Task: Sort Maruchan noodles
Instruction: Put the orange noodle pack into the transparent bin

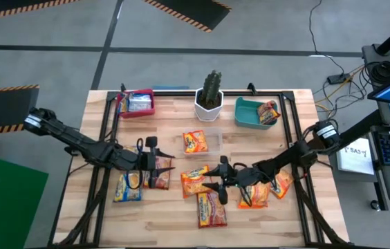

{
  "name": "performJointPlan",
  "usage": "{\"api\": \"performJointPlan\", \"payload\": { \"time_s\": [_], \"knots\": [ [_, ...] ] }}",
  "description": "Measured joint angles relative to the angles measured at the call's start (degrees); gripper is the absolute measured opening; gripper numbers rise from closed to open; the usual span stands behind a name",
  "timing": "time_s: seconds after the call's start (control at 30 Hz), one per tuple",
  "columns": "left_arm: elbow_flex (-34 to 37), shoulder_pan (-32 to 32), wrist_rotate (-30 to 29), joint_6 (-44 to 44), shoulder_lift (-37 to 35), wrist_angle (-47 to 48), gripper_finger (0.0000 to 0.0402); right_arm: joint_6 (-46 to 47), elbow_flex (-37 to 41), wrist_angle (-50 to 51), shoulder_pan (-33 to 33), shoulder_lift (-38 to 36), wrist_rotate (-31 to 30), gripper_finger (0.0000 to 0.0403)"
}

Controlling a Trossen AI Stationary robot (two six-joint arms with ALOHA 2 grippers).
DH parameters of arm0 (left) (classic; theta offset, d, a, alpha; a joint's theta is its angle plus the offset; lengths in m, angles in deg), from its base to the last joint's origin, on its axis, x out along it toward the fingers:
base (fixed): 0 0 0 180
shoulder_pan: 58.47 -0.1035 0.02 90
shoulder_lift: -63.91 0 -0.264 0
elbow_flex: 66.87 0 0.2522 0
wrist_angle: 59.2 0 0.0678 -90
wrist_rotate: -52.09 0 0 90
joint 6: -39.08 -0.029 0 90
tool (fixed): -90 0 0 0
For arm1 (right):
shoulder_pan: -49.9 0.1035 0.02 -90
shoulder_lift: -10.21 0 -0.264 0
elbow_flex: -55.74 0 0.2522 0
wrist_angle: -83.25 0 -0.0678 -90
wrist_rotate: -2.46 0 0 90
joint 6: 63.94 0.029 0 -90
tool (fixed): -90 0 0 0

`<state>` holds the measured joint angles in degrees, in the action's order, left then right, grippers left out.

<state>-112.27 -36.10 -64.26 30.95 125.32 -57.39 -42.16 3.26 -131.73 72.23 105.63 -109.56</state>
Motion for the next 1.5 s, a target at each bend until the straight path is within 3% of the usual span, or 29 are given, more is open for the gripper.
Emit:
{"api": "performJointPlan", "payload": {
  "time_s": [1.5],
  "knots": [
    [0.22,-0.35,-0.2,3.31,1.63,-0.85,0.0157,1.53,0.26,0.46,-0.52,-0.09,0.0,0.0194]
  ]
}}
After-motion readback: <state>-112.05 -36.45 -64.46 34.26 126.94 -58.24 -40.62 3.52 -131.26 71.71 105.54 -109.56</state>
